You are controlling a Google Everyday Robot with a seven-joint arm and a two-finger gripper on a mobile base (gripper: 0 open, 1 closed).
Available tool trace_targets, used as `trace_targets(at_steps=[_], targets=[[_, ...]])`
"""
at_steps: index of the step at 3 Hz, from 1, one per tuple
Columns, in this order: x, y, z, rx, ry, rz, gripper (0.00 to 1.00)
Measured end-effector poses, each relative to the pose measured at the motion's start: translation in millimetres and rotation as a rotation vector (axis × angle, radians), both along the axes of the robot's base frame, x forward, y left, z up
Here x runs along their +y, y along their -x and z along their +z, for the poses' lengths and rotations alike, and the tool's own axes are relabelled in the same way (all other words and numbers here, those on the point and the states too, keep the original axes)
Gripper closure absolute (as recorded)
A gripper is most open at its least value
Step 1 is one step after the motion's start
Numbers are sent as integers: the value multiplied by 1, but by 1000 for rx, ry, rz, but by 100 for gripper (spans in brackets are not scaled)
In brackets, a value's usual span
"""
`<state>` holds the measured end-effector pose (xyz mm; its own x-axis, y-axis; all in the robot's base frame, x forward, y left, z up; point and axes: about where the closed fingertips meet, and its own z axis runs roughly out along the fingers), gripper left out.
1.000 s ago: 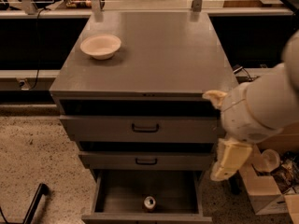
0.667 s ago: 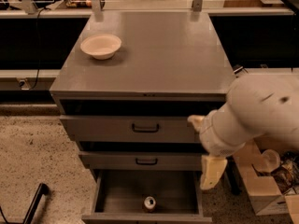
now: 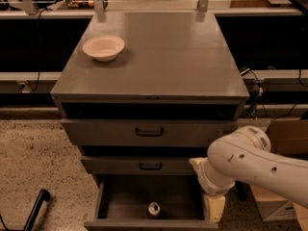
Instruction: Pick orange can from bottom drawer and place on counter
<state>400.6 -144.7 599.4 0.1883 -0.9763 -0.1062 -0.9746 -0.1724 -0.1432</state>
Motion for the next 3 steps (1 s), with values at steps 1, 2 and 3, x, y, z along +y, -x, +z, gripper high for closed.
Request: trace_targets(at_steps=[1,2,3], targets=[[-1,0,1,0,3,2,0],[17,-4,-18,-12,60,137,0],[56,-14,-58,-38,144,477,0]])
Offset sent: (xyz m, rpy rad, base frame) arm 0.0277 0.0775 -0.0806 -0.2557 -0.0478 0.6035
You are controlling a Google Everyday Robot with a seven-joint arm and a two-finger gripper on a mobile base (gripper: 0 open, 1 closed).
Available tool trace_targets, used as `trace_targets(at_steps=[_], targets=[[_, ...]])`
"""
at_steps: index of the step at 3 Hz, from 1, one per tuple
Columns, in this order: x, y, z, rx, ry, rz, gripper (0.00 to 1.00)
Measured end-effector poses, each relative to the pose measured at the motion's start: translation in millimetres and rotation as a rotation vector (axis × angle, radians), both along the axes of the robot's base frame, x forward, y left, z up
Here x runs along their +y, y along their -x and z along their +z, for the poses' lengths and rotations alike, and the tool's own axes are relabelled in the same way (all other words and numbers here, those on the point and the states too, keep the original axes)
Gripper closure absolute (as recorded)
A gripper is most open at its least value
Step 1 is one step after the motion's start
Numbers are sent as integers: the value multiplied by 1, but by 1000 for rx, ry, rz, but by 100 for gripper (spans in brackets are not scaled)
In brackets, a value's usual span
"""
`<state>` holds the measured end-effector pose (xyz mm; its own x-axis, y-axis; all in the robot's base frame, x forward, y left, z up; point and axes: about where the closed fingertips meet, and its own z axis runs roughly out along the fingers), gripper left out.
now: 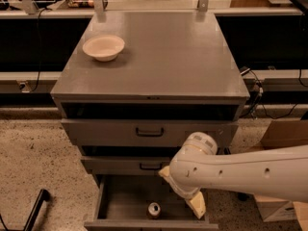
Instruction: Pick orange can from bottom drawer and place on counter
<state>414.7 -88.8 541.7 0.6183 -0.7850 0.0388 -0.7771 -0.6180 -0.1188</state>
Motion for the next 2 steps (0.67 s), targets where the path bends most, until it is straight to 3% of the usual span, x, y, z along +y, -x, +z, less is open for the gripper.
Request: trace_targets(at_steps=[1,2], targets=[[0,-10,-1,-35,44,105,0],[3,-9,0,-37,65,132,0]])
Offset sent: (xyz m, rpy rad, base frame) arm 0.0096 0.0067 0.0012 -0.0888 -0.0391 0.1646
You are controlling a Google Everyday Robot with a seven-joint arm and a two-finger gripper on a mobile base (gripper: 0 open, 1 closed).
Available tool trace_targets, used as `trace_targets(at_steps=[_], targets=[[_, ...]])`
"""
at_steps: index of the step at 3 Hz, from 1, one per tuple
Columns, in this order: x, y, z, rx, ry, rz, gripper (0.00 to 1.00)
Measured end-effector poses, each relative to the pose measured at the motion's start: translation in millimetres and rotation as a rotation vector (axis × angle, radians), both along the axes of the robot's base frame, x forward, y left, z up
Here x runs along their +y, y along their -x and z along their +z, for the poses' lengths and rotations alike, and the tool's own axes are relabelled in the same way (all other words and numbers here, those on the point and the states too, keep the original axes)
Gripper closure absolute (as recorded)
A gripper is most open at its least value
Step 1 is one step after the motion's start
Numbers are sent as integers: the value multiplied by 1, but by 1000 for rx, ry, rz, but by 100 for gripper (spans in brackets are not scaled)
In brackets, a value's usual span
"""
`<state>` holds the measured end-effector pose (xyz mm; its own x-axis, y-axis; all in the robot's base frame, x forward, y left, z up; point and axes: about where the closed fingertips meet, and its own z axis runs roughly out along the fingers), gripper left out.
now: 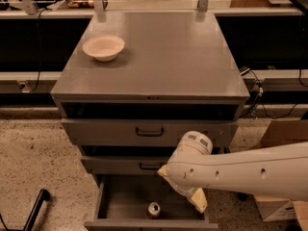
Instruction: Pick orange can from bottom drawer and place on counter
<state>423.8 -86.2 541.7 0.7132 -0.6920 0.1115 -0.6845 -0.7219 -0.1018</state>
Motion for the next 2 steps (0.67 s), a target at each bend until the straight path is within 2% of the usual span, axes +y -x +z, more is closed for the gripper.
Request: trace_targets(at_steps=[1,2], targets=[[3,-38,-43,-59,-13,222,0],[13,-60,-76,-143,-84,439,0]])
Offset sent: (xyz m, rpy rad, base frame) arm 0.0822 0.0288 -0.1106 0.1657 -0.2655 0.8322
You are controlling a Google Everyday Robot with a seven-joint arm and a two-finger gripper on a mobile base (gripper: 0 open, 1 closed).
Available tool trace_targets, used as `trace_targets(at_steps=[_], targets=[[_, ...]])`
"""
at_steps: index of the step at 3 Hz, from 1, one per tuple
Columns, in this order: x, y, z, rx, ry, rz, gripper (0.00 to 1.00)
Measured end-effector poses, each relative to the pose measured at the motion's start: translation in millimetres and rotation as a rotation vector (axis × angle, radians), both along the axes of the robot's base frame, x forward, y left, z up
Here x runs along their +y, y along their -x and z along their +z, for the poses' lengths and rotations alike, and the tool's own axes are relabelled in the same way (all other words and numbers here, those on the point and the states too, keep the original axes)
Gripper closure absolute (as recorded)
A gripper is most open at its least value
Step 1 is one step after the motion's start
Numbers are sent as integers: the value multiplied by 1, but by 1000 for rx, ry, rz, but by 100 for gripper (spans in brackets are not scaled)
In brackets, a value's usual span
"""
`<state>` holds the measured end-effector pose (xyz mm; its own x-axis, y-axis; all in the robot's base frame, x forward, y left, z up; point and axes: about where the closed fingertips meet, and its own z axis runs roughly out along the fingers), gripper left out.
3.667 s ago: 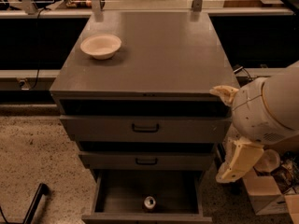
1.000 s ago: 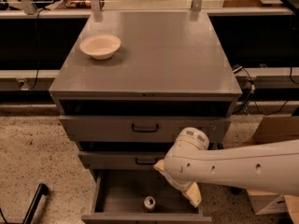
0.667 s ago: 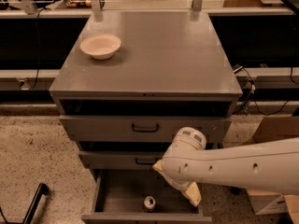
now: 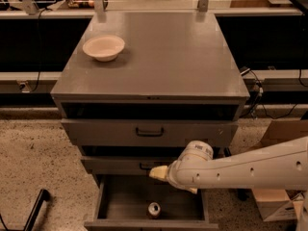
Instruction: Pick orange can from bottom drawer and place on counter
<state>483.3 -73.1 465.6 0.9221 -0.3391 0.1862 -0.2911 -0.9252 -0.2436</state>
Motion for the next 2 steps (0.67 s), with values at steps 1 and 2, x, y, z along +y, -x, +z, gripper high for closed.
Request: trace_targets(at_steps=[1,2], targets=[[10,-2,-1,-27,-16,90,0],[27,-4,-25,60,15,129,0]])
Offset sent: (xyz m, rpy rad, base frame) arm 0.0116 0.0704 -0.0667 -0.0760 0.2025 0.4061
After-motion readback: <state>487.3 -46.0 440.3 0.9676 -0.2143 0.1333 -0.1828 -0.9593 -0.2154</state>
